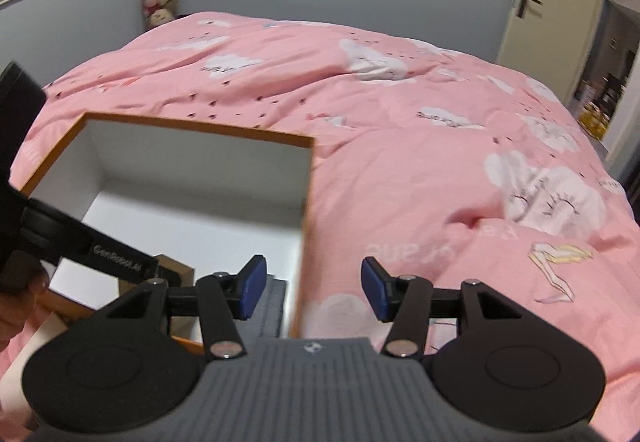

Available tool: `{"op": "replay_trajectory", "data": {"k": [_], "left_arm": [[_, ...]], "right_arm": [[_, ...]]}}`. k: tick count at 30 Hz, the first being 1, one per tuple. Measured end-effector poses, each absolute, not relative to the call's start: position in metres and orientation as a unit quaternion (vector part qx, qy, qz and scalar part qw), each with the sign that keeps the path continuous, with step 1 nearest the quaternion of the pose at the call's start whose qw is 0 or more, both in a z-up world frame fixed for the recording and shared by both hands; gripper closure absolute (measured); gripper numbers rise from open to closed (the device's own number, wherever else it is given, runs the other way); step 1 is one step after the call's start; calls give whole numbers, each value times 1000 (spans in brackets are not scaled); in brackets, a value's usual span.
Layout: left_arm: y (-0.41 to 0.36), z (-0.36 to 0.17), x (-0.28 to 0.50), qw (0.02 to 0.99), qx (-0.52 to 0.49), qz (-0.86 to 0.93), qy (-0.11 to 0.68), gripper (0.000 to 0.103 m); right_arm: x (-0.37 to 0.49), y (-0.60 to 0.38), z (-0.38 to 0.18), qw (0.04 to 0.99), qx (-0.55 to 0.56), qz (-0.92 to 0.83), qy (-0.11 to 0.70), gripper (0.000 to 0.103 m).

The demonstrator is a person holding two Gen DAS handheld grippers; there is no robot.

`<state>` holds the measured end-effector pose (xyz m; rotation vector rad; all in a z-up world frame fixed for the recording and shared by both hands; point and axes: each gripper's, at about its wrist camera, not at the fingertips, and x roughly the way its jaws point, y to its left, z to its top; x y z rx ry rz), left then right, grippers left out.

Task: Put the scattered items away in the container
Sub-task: 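Lower the gold box into the box with the left tool while the right tool places the grey box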

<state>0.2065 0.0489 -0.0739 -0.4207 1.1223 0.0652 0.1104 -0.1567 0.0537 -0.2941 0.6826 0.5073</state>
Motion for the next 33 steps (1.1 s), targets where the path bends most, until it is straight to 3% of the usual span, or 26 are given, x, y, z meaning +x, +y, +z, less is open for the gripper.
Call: {"op": "replay_trajectory", "data": {"k": [25, 29, 33], "left_arm": [[33, -91, 228, 788, -301, -22, 537, 47], [35, -92, 224, 787, -303, -21, 536, 61], [37, -95, 225, 786, -305, -24, 537, 66]], "right_arm": [[115, -179, 30, 897, -107, 236, 357, 42], [114, -180, 29, 897, -106, 236, 358, 42], [114, -180, 27, 897, -105, 236, 360, 42]]}}
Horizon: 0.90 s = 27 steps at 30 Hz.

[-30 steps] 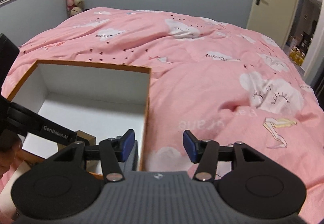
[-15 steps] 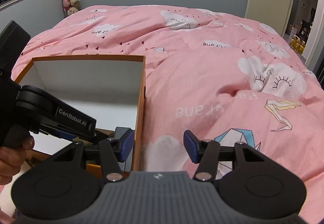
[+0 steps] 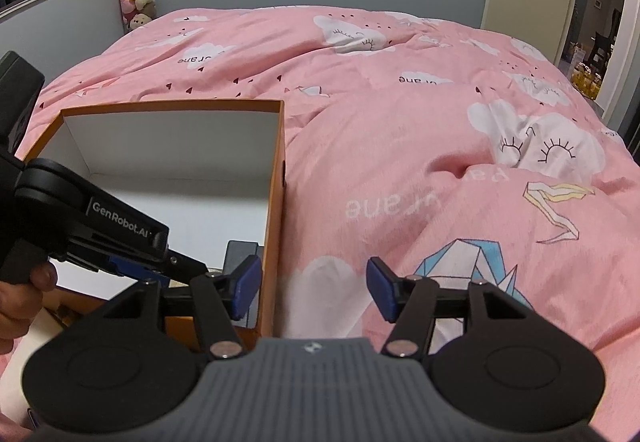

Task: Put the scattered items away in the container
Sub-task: 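Lower the gold box into the box with the left tool while the right tool places the grey box, then open both tools and move them back to the pile of items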

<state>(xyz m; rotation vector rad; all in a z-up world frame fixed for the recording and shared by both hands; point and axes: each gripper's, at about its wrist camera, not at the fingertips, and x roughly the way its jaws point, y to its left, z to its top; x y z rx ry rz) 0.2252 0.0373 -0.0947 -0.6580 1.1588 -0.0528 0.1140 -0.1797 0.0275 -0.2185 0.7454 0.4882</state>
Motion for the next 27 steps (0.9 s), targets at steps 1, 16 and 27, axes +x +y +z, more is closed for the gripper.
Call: {"op": "replay_trajectory", "data": {"k": [1, 16, 27], "left_arm": [[37, -95, 226, 786, -304, -25, 538, 66], [35, -64, 205, 830, -233, -21, 506, 66], [56, 3, 121, 891, -174, -29, 418, 54]], "right_arm": [[114, -180, 27, 896, -105, 237, 361, 42], [102, -192, 43, 888, -55, 274, 366, 42], [61, -205, 54, 866, 24, 335, 369, 42]]}}
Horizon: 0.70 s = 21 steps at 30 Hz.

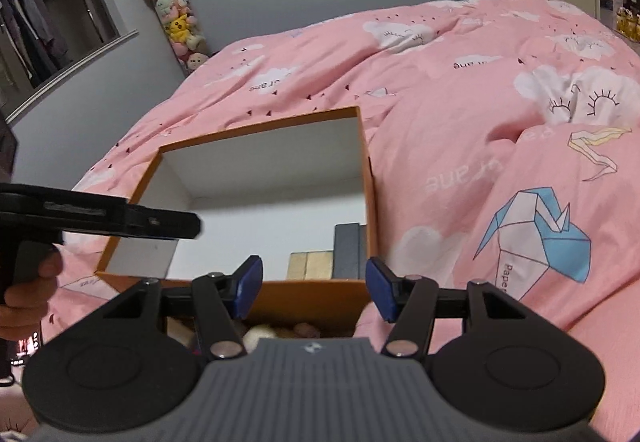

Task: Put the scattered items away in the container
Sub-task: 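Open both tools and move them back to the pile of items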

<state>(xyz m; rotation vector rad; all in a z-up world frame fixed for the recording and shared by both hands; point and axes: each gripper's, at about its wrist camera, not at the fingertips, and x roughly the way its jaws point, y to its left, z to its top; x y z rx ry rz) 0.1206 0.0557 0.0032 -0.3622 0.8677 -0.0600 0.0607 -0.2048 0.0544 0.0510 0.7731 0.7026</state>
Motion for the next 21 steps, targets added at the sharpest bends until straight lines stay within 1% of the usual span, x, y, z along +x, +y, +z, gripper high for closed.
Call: {"op": "replay_trajectory", "data": {"k": [4, 6, 13, 15, 16, 18, 21], "left_arm": [[58, 10, 91, 897, -151, -24, 415, 53], [59, 8, 80, 894, -147, -25, 423, 52], [41, -17, 52, 876, -106, -72, 466, 52], [31, -24, 47, 868, -92, -83, 481, 59], [27, -26, 45, 864, -88, -93, 487, 60], [20, -29, 38, 856, -81, -110, 499, 61], [11, -36, 28, 838, -66, -121, 529, 63]], "right_arm": [[49, -206, 53, 860, 28, 341, 379, 42], [43, -206, 51, 857, 21, 340, 387, 42], [24, -213, 45, 845, 11, 340, 413, 43], [15, -214, 44, 838, 5, 348, 420, 55], [11, -214, 43, 834, 3, 354, 423, 57], [1, -212, 43, 823, -6, 370, 430, 70], [-16, -204, 37, 793, -24, 408, 452, 77]]}}
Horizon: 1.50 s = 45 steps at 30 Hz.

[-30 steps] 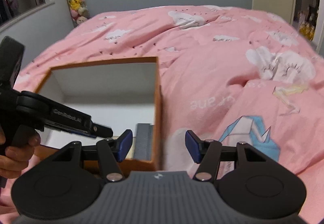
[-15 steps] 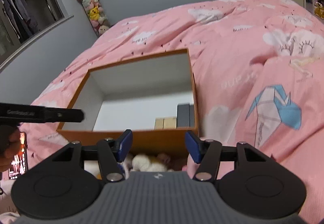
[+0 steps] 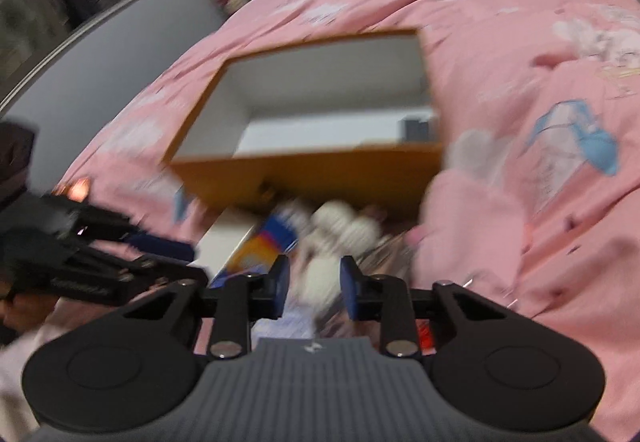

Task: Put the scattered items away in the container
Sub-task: 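Open both tools and move them back to the pile of items, then grasp the white card with the left tool while the right tool grasps the photo card box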

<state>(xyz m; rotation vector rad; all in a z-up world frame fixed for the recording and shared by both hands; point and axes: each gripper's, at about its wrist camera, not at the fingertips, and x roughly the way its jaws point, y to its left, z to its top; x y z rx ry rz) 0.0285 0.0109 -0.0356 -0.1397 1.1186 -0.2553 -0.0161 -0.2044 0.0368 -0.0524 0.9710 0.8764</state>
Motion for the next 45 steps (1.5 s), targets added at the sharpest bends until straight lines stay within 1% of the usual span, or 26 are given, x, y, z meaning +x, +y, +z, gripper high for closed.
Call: {"op": "replay_trajectory", "data": {"k": [6, 11, 15, 19, 25, 28, 29, 30, 31, 32, 33, 38, 41, 45], "left_arm": [[14, -42, 15, 804, -86, -132, 573, 66], [0, -48, 2, 771, -70, -168, 610, 69], [-14, -52, -8, 752, -44, -194, 628, 70], [-18, -50, -4, 751, -18, -200, 630, 70], [-23, -37, 16, 779, 29, -199, 594, 70], [-35, -34, 22, 791, 64, -208, 572, 66], [-40, -33, 23, 795, 79, -212, 562, 64], [-44, -32, 24, 800, 91, -214, 553, 56], [-49, -32, 24, 804, 105, -217, 543, 52], [-53, -32, 24, 807, 118, -223, 533, 50], [-57, -33, 23, 809, 129, -229, 525, 50], [-77, -43, 22, 806, 182, -242, 509, 50], [-87, -47, 19, 810, 215, -242, 489, 50], [-101, -55, 15, 808, 259, -237, 473, 50]], "right_arm": [[-43, -188, 10, 733, -59, 447, 510, 78], [-62, -184, 2, 680, -76, 490, 541, 78], [-79, -182, -1, 653, -100, 514, 547, 80], [-80, -183, -3, 653, -92, 510, 553, 81], [-76, -190, 1, 668, -73, 498, 548, 81], [-73, -195, 7, 680, -67, 491, 541, 79], [-71, -198, 9, 685, -63, 487, 539, 78], [-68, -201, 12, 689, -58, 482, 538, 73], [-65, -205, 14, 694, -52, 477, 537, 71], [-61, -210, 17, 700, -47, 470, 535, 65], [-58, -215, 19, 707, -42, 464, 532, 63], [-42, -232, 31, 751, -41, 414, 513, 59], [-32, -238, 33, 768, -45, 386, 510, 59], [-21, -240, 26, 772, -22, 365, 520, 59]]}}
